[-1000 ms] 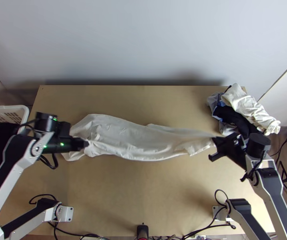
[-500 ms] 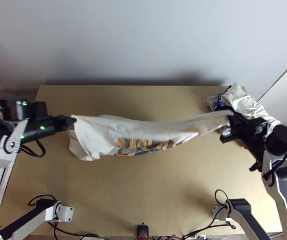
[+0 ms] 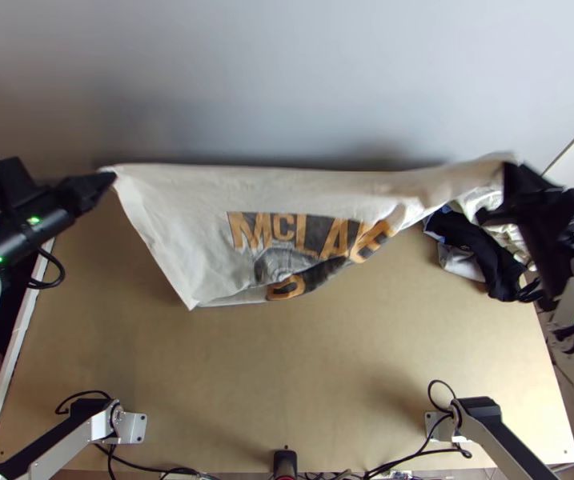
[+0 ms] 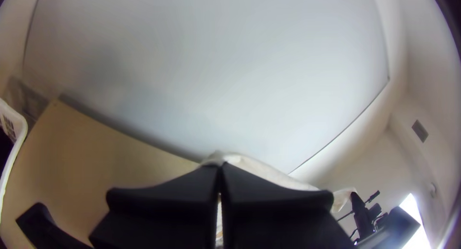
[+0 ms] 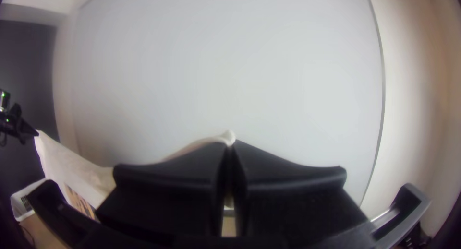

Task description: Fold the t-shirt

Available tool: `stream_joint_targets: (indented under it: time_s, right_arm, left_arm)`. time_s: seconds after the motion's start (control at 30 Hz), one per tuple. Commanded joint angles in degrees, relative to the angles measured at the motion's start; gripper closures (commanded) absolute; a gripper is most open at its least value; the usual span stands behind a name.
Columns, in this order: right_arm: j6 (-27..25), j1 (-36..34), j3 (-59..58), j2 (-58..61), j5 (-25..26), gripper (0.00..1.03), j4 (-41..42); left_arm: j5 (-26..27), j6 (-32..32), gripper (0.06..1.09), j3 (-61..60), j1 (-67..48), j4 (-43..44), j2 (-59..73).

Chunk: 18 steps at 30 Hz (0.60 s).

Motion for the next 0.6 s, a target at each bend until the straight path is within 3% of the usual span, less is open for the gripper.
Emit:
stream_joint_targets:
  time_s: [0.0, 0.13, 0.57]
  right_arm:
    - [4.58, 0.71, 10.21, 1.93, 1.99, 1.00, 1.05]
    - [6.08, 0.71, 14.25, 1.84, 3.48, 1.00, 1.05]
    - [8.98, 0.89, 25.23, 1.31, 7.26, 1.00, -1.06]
  left_arm:
    - [2.10, -3.22, 1.05, 3.30, 2.86, 8.37, -3.00]
    - [4.12, -7.53, 1.05, 5.06, 7.25, 14.00, -5.20]
    - [4.21, -8.93, 1.05, 5.50, 14.63, 20.50, -13.55]
